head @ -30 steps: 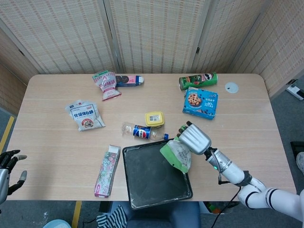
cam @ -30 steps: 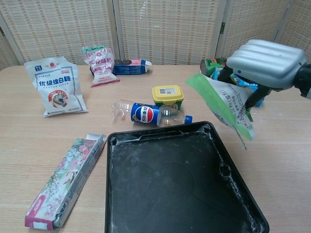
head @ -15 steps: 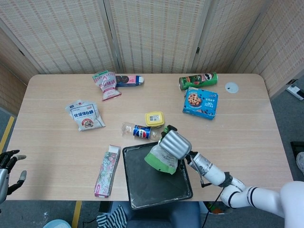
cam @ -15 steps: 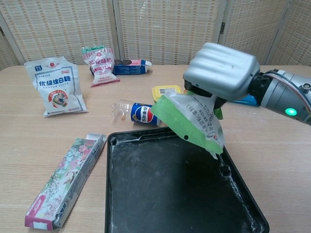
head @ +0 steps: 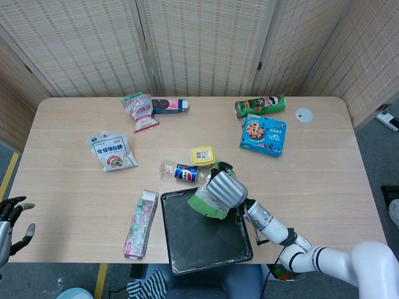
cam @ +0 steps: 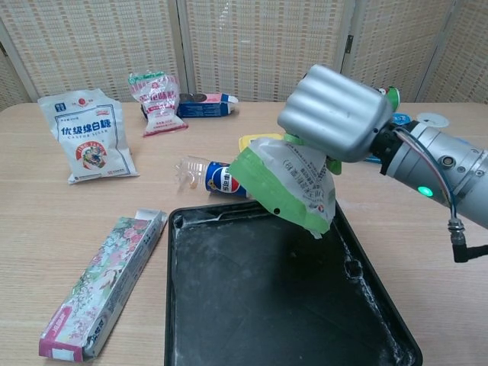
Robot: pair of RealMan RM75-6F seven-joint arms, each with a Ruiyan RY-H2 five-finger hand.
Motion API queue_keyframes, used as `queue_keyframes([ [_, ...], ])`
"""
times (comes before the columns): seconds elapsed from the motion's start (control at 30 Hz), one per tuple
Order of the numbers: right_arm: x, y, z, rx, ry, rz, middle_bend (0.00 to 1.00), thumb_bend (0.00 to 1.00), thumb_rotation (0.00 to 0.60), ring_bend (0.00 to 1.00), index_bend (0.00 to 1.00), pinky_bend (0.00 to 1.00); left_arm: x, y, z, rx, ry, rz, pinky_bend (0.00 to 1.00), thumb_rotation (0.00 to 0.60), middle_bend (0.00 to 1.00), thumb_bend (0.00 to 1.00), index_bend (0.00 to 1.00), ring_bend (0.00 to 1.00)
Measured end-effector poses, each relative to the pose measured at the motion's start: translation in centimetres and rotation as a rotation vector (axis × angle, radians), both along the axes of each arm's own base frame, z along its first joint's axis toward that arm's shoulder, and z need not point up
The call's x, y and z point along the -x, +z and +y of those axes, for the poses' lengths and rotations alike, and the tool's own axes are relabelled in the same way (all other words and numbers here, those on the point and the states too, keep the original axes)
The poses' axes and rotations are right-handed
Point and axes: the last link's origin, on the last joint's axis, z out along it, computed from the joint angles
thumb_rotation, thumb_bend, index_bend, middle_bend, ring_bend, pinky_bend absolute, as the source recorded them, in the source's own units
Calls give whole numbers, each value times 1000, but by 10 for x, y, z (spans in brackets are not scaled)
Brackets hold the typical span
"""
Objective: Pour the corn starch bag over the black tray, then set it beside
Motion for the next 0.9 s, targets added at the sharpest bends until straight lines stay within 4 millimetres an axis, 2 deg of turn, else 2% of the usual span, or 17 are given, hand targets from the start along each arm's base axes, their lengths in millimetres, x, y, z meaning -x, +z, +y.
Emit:
queue_keyframes([
  [0.47, 3, -4, -3, 80, 55, 71, 717, 582, 600, 879, 900, 570, -3, -2, 1, 9, 0, 8, 74, 600, 252, 435, 363, 224],
  [0.9, 4, -11, -4, 76, 39, 77, 742, 582, 600, 896, 932, 561, -1, -1, 0, 10, 9, 10, 74, 600, 252, 436, 362, 224],
])
